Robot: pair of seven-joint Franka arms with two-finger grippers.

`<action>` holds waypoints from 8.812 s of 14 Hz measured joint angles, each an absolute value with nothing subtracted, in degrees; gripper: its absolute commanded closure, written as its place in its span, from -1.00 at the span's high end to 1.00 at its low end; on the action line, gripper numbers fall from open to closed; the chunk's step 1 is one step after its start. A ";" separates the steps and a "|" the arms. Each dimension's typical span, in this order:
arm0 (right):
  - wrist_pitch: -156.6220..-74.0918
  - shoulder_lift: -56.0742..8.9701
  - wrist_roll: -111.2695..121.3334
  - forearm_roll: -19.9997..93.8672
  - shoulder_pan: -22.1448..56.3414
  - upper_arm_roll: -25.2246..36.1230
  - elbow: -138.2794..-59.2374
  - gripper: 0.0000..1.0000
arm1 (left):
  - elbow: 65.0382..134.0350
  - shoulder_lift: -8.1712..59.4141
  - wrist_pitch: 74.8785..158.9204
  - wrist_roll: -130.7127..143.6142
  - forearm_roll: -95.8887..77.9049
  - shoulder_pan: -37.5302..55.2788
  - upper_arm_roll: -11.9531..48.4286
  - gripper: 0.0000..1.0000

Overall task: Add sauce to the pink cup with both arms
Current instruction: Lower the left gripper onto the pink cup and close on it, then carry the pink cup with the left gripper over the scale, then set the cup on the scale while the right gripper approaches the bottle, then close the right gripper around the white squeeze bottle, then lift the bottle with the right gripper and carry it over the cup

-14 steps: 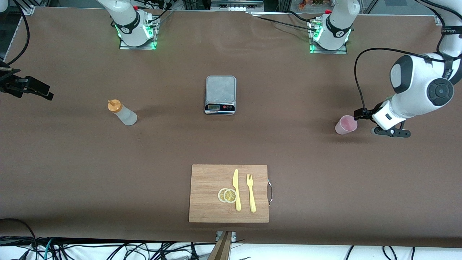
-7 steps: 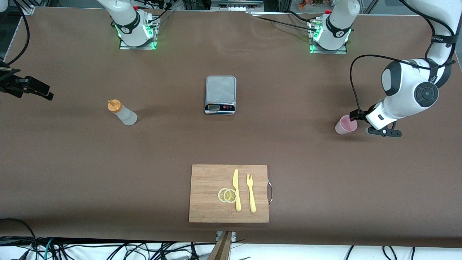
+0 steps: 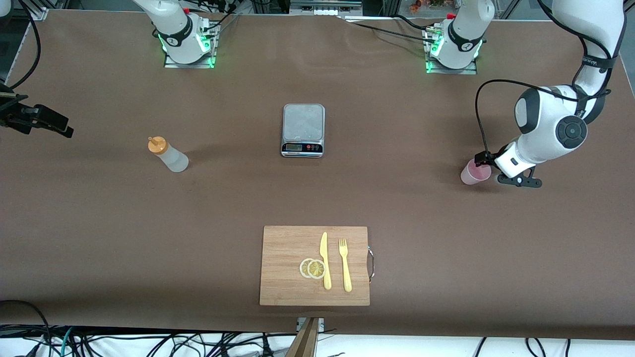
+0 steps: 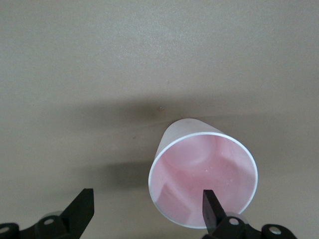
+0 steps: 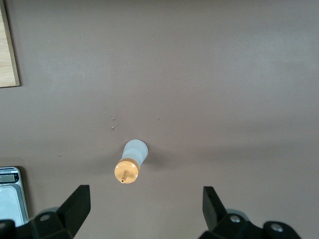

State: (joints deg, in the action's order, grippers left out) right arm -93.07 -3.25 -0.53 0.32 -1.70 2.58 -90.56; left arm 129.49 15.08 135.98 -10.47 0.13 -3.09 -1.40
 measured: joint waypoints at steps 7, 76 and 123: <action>-93.07 -3.25 -0.53 0.32 -1.70 2.58 -90.56 1.00 | 129.49 15.74 136.96 -10.46 -0.14 -3.09 -1.40 0.59; -93.68 -21.51 95.22 37.33 -14.94 7.82 -103.84 1.00 | 89.27 10.61 101.23 35.73 -10.43 28.78 -2.77 1.00; -83.07 -40.74 105.56 30.27 3.48 0.47 -82.24 -1.00 | 89.16 4.45 77.88 -1.90 1.12 0.62 3.16 1.00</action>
State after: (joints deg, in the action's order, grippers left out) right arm -83.07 -40.74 105.56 30.27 3.48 0.47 -82.24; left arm 89.16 4.45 77.88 -1.90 1.12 0.62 3.16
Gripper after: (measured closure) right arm 0.683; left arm 0.000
